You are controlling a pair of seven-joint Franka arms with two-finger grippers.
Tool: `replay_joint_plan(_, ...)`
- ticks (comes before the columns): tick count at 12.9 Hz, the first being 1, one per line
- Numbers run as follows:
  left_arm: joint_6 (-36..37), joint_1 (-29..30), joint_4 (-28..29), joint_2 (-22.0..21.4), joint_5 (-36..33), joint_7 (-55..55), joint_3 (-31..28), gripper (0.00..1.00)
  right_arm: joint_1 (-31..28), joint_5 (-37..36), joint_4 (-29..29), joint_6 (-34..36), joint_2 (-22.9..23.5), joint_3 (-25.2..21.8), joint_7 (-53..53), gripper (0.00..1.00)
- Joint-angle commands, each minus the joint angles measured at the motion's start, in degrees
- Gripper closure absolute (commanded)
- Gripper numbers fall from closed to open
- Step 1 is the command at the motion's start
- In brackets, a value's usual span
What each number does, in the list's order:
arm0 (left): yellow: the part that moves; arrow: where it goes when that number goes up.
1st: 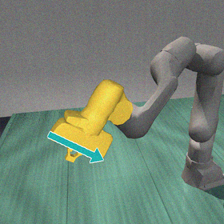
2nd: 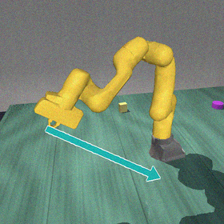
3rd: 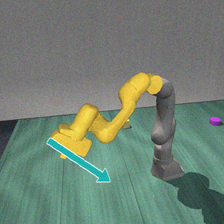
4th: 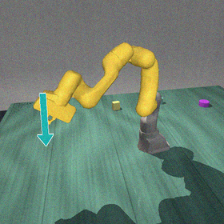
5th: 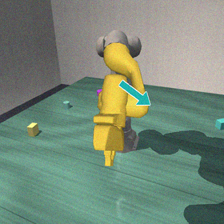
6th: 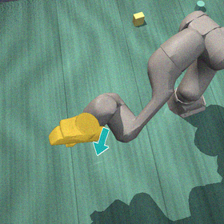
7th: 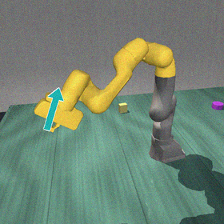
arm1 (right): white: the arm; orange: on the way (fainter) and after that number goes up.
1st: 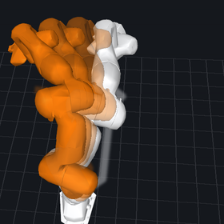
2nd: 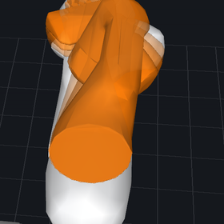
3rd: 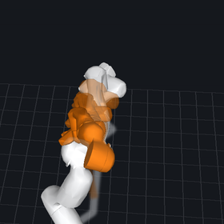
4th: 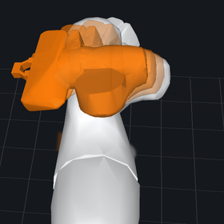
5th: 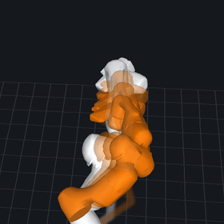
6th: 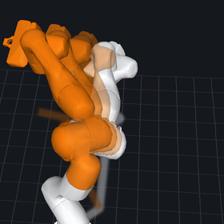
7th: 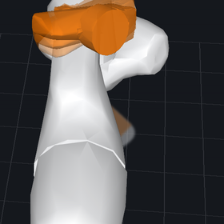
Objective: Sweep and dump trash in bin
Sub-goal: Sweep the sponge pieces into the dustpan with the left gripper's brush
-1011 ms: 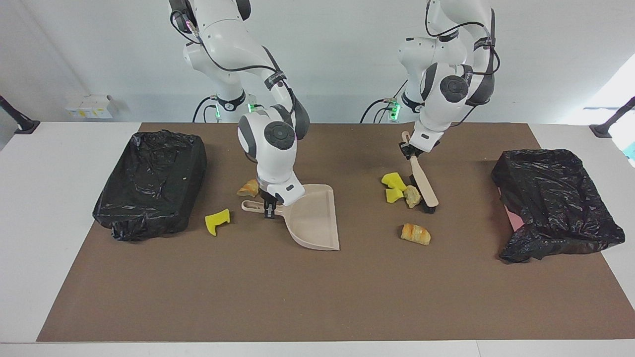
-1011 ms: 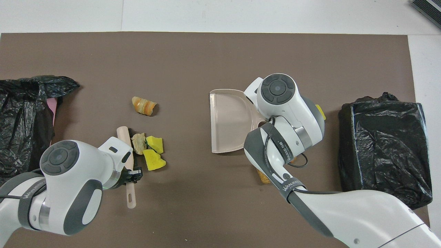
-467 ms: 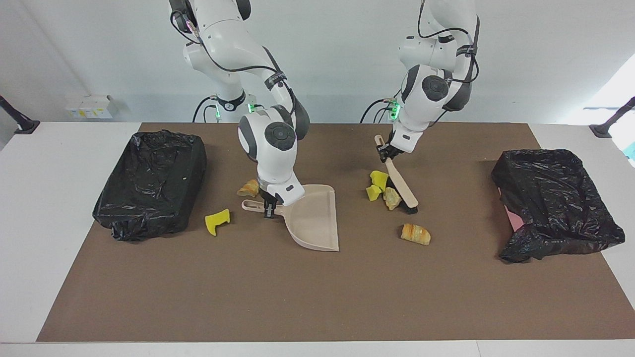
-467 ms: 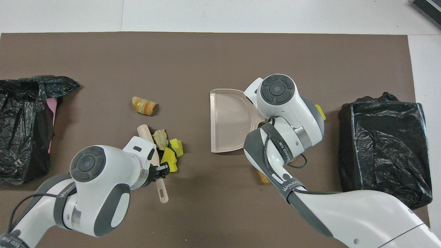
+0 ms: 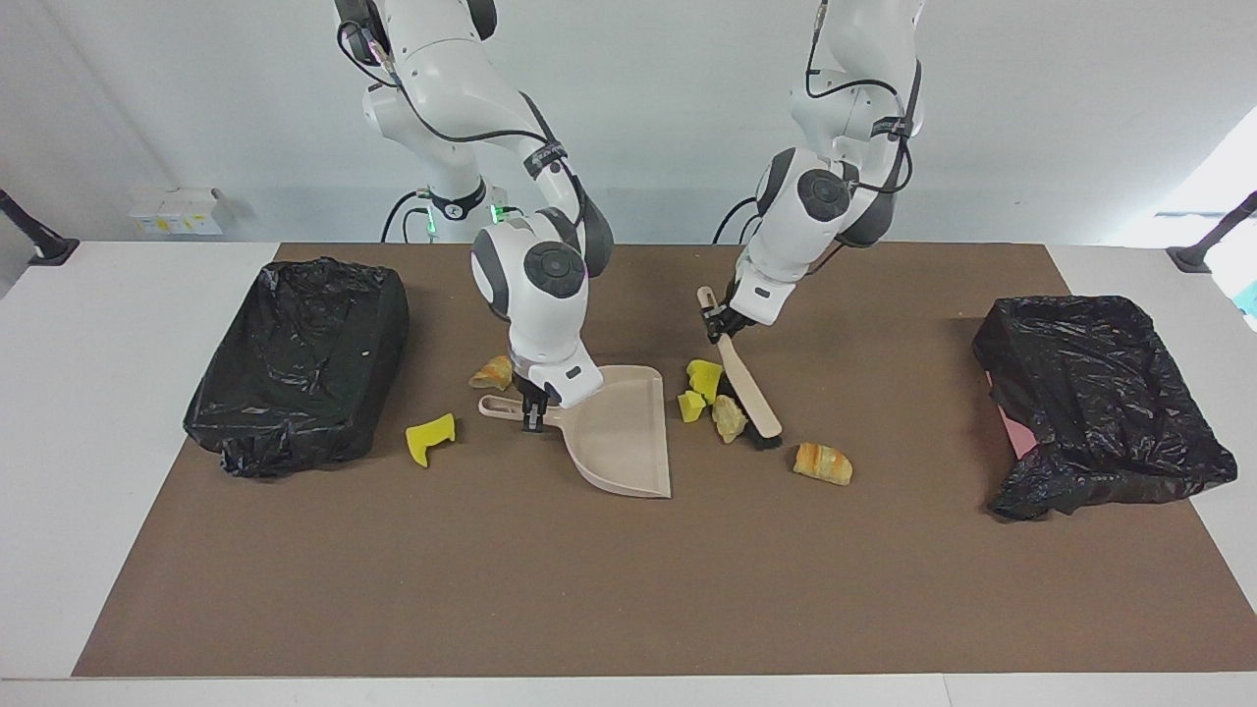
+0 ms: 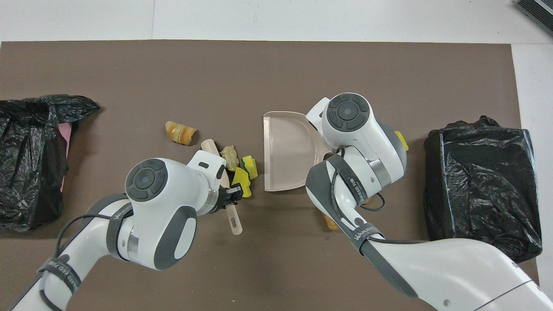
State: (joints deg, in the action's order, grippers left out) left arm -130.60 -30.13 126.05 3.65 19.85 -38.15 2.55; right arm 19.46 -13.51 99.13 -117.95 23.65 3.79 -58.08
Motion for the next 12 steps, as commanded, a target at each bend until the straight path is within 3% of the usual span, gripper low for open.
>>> replay_joint_plan(1,-3.16,-3.26,-4.58,5.57,2.21,-0.61,-0.45,1.00,-0.12,-1.35,1.77,-1.67,-0.80,0.34,2.62,1.00)
replay_joint_plan(4,-5.62,-4.59,-10.10,10.14,6.49,-0.43,1.83,1.00,-0.21,-1.34,1.77,-1.67,-0.80,0.34,2.62,1.00)
replay_joint_plan(7,-5.81,-4.50,-14.34,11.99,11.26,-0.61,3.76,1.00,-0.21,-1.34,1.86,-1.67,-0.89,0.34,2.62,1.00)
replay_joint_plan(12,1.12,-2.49,-14.96,7.70,10.74,-0.35,2.46,1.00,-0.30,-1.26,1.86,-1.67,-0.80,0.34,2.62,1.00)
